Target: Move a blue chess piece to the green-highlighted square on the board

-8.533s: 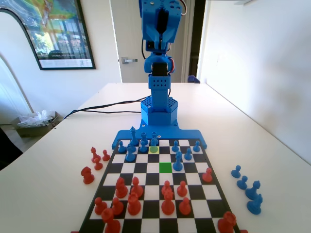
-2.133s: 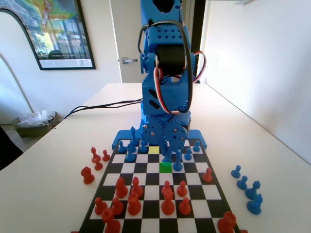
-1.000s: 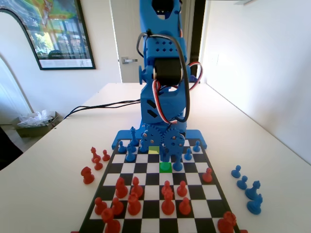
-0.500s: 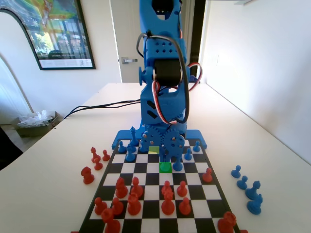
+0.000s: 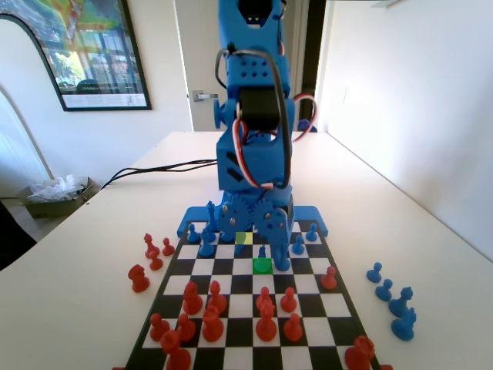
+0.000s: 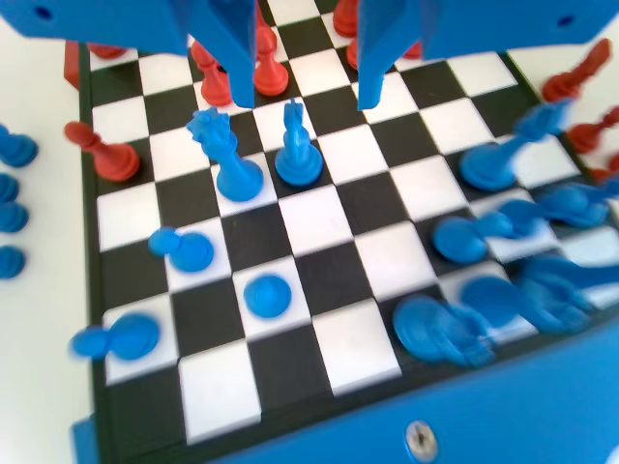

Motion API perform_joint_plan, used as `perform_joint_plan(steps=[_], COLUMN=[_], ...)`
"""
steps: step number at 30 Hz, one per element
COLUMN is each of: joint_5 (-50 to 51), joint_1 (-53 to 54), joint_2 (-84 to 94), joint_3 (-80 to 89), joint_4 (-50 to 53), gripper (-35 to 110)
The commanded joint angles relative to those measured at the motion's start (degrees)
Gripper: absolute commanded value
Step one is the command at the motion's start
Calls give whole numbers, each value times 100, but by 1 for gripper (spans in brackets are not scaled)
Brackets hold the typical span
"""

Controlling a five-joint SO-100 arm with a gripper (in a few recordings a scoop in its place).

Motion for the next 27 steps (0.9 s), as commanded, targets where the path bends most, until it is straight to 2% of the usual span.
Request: perform_joint_plan(steps=[1,5,9,19,27], joint_5=[79,202,-35,-1485,-2180], joint_1=[26,-35,-105,-290,-457], joint_2=[686,1072,1494,3700,5317], joint_3=[-229,-571,-905,-2048,-2241], joint_4=[352,949,1696,4342,5361], gripper=[11,1,1,1,1])
